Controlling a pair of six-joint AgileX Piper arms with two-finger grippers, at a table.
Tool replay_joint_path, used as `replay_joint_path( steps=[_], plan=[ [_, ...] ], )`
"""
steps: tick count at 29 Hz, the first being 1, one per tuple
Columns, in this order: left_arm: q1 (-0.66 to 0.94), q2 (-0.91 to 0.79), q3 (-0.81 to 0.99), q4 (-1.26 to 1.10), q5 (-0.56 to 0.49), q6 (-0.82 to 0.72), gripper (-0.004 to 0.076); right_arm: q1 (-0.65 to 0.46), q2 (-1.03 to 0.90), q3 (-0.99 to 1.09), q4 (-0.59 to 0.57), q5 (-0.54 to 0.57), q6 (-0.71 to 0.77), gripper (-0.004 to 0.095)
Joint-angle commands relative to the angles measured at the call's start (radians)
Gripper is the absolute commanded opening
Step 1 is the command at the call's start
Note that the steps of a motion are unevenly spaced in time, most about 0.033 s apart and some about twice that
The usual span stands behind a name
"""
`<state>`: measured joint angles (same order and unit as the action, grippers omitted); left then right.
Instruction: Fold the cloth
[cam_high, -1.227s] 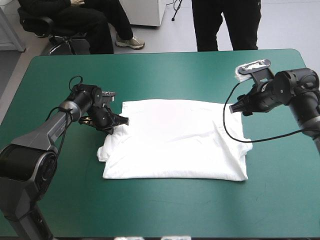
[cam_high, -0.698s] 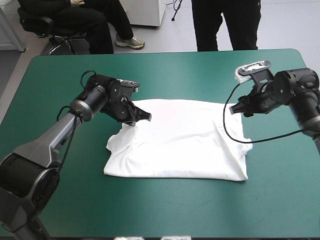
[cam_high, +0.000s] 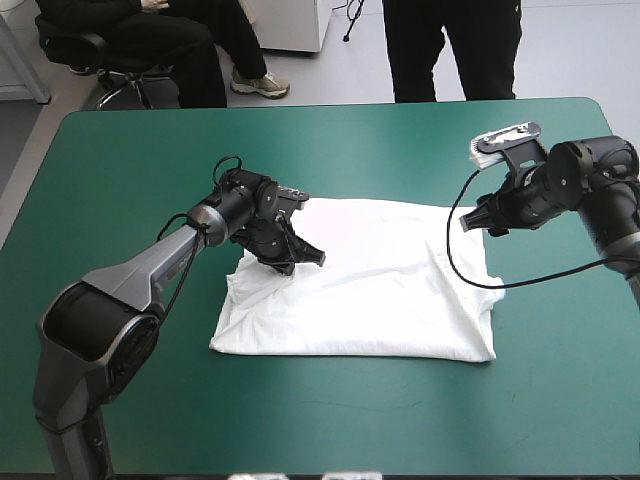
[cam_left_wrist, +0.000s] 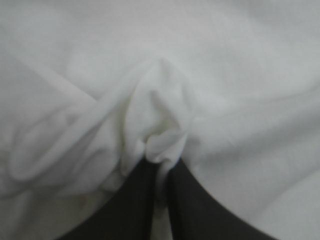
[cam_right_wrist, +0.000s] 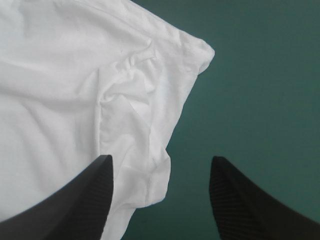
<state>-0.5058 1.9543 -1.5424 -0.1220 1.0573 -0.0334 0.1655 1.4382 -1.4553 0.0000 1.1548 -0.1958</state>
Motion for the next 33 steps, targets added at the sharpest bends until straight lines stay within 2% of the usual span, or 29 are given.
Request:
replay_joint_path(
  steps=[1, 5, 7, 11, 17, 23, 27, 30, 33],
  plan=[
    [-0.004, -0.094, -0.042, -0.008, 0.037, 0.025, 0.0224, -0.004, -0.039, -0.031, -0.012, 0.004, -0.009, 0.0530],
    [-0.004, -0.174, -0.099, 0.015, 0.080, 0.033, 0.0419, -0.004, -0.071, -0.031, -0.012, 0.006, -0.009, 0.0530],
    [-0.004, -0.250, -0.142, 0.082, 0.136, 0.033, 0.0463, -0.004, -0.100, -0.031, -0.024, 0.013, -0.009, 0.0530],
    [-0.004, -0.342, -0.145, 0.170, 0.230, -0.002, 0.0463, -0.004, -0.150, -0.031, -0.022, 0.022, 0.004, 0.0530],
    [-0.004, -0.523, -0.055, 0.205, 0.235, -0.025, 0.0463, -0.004, -0.238, -0.022, 0.007, 0.038, 0.022, 0.0530],
    [-0.004, -0.711, 0.148, 0.234, 0.235, -0.120, 0.0463, -0.004, -0.341, 0.024, 0.012, 0.057, 0.057, 0.0530],
    [-0.004, -0.758, 0.285, 0.226, 0.235, -0.152, 0.0463, -0.004, -0.396, 0.100, 0.013, 0.083, 0.063, 0.0530],
    [-0.004, -0.755, 0.366, 0.210, 0.201, -0.163, 0.0463, -0.004, -0.423, 0.144, 0.013, 0.066, 0.064, 0.0530],
    [-0.004, -0.754, 0.472, 0.199, 0.102, -0.186, 0.0463, -0.004, -0.430, 0.155, 0.013, 0.073, 0.074, 0.0530]
  ],
)
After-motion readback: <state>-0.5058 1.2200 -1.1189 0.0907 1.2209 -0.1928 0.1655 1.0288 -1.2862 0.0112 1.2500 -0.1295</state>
